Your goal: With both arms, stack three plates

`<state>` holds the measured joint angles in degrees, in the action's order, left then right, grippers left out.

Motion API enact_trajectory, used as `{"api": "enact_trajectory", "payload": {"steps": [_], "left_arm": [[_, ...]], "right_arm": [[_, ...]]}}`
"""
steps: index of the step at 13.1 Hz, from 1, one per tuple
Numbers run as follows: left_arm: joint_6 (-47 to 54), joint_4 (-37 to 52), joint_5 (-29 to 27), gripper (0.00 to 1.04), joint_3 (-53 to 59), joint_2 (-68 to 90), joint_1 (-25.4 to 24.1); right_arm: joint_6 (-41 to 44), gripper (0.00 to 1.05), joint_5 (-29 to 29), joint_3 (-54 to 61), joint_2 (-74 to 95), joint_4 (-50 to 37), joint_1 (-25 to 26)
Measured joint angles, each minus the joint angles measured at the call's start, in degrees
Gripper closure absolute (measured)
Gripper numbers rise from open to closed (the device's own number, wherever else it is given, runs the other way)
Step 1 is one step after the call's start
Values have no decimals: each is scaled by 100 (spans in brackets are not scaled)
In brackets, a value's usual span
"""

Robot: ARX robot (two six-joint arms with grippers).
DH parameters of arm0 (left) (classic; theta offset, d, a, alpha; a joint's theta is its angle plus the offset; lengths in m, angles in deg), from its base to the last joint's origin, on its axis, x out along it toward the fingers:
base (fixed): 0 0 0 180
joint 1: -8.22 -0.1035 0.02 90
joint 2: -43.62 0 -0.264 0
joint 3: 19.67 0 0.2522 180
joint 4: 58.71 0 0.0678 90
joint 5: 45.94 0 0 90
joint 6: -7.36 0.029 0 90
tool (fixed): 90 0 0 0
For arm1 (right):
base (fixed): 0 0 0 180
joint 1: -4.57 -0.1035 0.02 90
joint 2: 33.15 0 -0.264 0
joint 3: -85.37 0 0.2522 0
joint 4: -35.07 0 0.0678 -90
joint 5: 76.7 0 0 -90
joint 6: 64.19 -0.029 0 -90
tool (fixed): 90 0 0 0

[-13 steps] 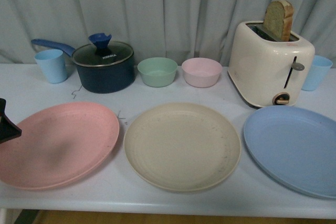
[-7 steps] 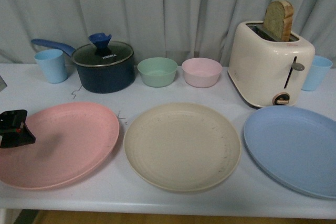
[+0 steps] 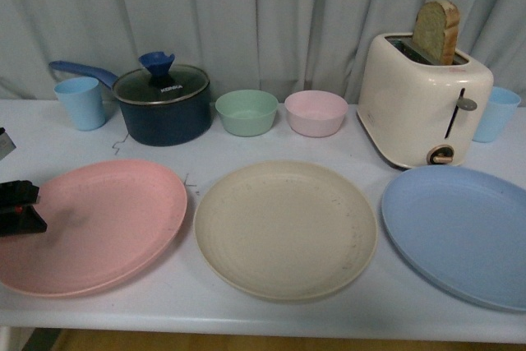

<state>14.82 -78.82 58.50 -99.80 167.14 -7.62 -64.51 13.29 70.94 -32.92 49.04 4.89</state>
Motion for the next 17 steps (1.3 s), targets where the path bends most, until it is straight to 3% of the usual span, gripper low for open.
{"api": "enact_trajectory", "payload": {"steps": [5,10,13,15,17], "left_arm": [[-350,-4,297,102,-11,-157,-50],[-1158,-337,343,102,238,-1652,208],[-1867,-173,332,102,273,-2133,1130],[-2297,-133,83,102,302,-2090,2044],[-2579,-125,-229,102,258,-1899,2505]], "right_arm": [[0,6,0,0,0,0,0],[0,6,0,0,0,0,0],[0,6,0,0,0,0,0],[0,6,0,0,0,0,0],[0,6,0,0,0,0,0]]}}
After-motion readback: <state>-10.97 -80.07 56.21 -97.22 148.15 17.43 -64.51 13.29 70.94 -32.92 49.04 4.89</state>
